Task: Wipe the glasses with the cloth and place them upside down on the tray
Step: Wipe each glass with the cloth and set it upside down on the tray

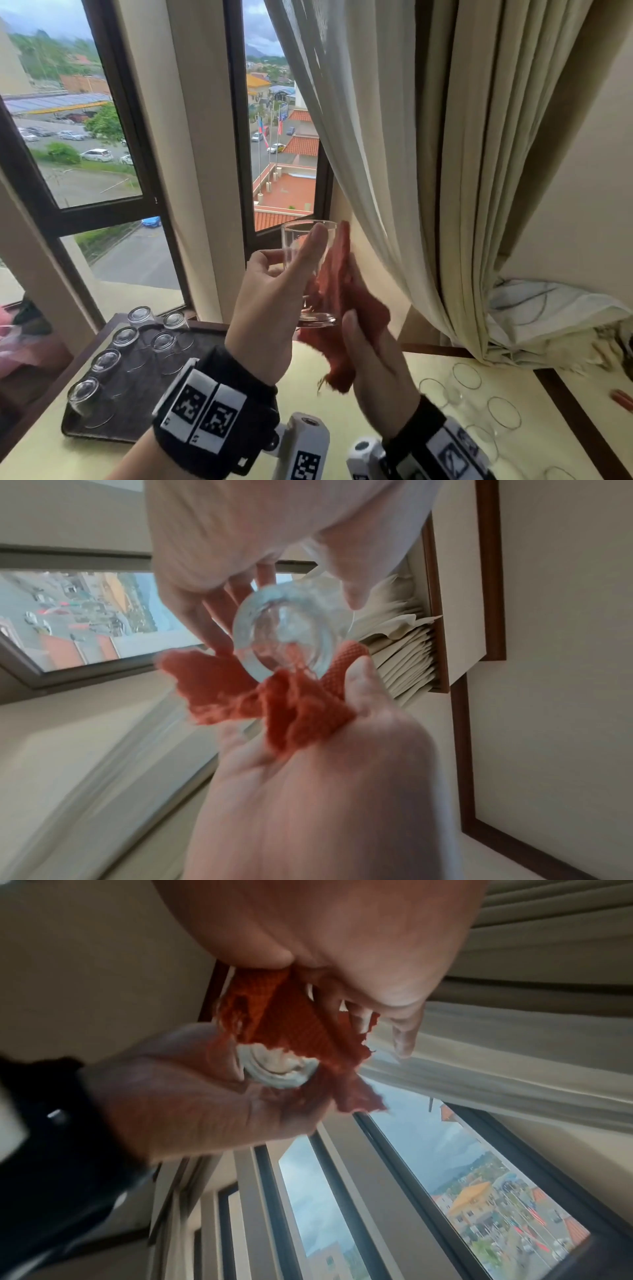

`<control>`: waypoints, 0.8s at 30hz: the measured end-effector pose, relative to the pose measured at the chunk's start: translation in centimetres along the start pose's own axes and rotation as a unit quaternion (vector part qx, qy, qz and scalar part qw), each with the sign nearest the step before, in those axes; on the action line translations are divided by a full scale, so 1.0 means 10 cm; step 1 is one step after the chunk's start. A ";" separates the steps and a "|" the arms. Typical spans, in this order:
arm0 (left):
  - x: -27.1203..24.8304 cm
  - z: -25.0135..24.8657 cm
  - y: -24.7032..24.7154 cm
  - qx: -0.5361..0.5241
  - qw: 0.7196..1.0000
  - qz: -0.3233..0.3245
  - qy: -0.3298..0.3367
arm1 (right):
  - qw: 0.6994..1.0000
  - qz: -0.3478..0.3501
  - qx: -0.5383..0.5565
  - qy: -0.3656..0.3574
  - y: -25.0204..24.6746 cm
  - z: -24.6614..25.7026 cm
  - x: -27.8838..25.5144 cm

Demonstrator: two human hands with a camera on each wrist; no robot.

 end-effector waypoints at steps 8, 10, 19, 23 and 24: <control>-0.15 -0.01 0.14 -0.040 0.999 -0.006 0.026 | 0.990 0.009 -0.091 -0.111 0.07 0.25 -0.04; -0.18 -0.07 0.09 -0.095 0.995 -0.024 0.014 | 0.980 0.042 -0.142 -0.136 0.11 0.15 -0.21; -0.14 0.04 0.02 0.041 0.999 0.019 0.024 | 0.998 -0.034 0.020 0.046 0.01 0.15 -0.04; -0.13 0.05 0.01 0.019 0.999 -0.017 0.035 | 0.999 -0.018 -0.012 -0.029 0.10 0.34 -0.02; -0.12 0.01 0.01 0.019 0.999 -0.015 0.030 | 0.998 0.003 -0.033 -0.060 0.13 0.31 -0.07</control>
Point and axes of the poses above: each hand's wrist, its own x-axis towards the middle knuckle, its own y-axis out of the palm, z = x × y, the point moved 3 cm from there along x, towards the middle knuckle, and after that the axes turned 5 degrees about y, right-handed, at the moved point
